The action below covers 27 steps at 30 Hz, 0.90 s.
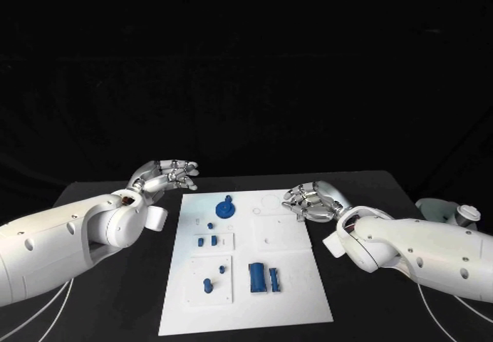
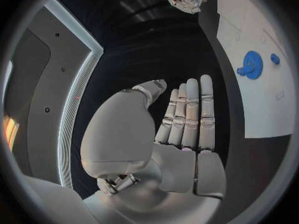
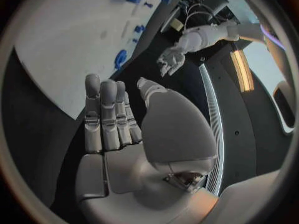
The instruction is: Assemble the parts on the task board
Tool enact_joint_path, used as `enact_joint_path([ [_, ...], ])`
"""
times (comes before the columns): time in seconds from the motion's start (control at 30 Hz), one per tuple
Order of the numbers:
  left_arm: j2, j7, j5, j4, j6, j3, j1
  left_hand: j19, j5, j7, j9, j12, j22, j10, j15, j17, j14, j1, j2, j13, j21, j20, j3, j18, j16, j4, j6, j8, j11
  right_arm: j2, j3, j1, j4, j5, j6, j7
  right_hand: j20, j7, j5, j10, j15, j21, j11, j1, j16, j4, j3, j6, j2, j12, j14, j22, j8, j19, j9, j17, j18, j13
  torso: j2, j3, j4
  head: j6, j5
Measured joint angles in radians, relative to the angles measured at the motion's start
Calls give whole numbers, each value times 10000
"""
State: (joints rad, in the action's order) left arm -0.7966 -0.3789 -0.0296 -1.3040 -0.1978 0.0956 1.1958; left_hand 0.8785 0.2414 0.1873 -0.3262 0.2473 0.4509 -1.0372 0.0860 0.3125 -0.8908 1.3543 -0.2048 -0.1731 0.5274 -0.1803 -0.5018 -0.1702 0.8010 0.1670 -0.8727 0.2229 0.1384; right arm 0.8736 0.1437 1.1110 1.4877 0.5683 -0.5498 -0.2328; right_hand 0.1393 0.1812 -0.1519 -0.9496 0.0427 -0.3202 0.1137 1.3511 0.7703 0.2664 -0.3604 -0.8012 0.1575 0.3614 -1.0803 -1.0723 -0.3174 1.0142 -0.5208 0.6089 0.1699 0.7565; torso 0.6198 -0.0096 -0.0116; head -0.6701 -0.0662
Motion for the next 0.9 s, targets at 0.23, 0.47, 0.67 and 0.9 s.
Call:
enact_joint_path([
  [0.23,594,-501,453,1061,-168,-26,-259,-1344,0,-183,115,-952,-1836,356,671,-1004,1111,23,-98,730,-2848,-894,214,0,-3049,254,437,-186,425,-1253,-162,80,-2471,-2421,768,-1242,823,247,212,-139,772,2457,394,186,-3527,-251,-737,-124,-10,-2001,1584,2805,736,-1094,700,-1969,0,-3231,-232,-23,-25,652,137],
  [0.47,1049,-818,781,1717,-314,-42,-420,-3317,-574,-590,992,-1734,-3074,2928,400,-1801,3281,-689,517,1229,-4250,-459,1552,412,-5204,-185,2434,-759,-79,-1880,-224,94,-3788,-3398,1309,-1797,463,-184,514,139,552,2707,110,-1065,-5327,-1086,103,1390,-439,-2819,3306,5833,1566,-2929,2005,-3491,-233,-5528,-374,19,-21,895,264],
  [0.67,920,-782,768,1317,-494,-127,-518,-6747,-1730,-1392,2416,-2199,-3978,7599,-395,-2632,6814,-3549,1480,1545,-4892,962,3723,1175,-6969,-1121,6381,-1680,-901,-1720,-369,0,-3272,-3455,1115,-1770,-679,-1186,1127,5626,-48,2992,-657,-3716,-6783,-2050,2244,5442,-1141,-3307,7894,8826,2549,-7343,3962,-5078,-1124,-6780,-485,37,19,804,424],
  [0.9,657,-820,724,-6,-1457,-437,-813,-8134,-2195,-1718,2998,-2360,-4338,9488,-714,-2969,8242,-9766,1868,1671,-5142,1537,4609,1488,-7684,-1496,7984,-2034,-1238,-1415,-846,-226,-1605,-3905,375,-1910,-1185,-1624,1384,8337,-310,3116,-991,-10035,-7422,-2498,3177,7242,-1449,-3486,9929,10155,2987,-9300,4836,-5786,-1428,-7330,-697,81,97,710,642],
])
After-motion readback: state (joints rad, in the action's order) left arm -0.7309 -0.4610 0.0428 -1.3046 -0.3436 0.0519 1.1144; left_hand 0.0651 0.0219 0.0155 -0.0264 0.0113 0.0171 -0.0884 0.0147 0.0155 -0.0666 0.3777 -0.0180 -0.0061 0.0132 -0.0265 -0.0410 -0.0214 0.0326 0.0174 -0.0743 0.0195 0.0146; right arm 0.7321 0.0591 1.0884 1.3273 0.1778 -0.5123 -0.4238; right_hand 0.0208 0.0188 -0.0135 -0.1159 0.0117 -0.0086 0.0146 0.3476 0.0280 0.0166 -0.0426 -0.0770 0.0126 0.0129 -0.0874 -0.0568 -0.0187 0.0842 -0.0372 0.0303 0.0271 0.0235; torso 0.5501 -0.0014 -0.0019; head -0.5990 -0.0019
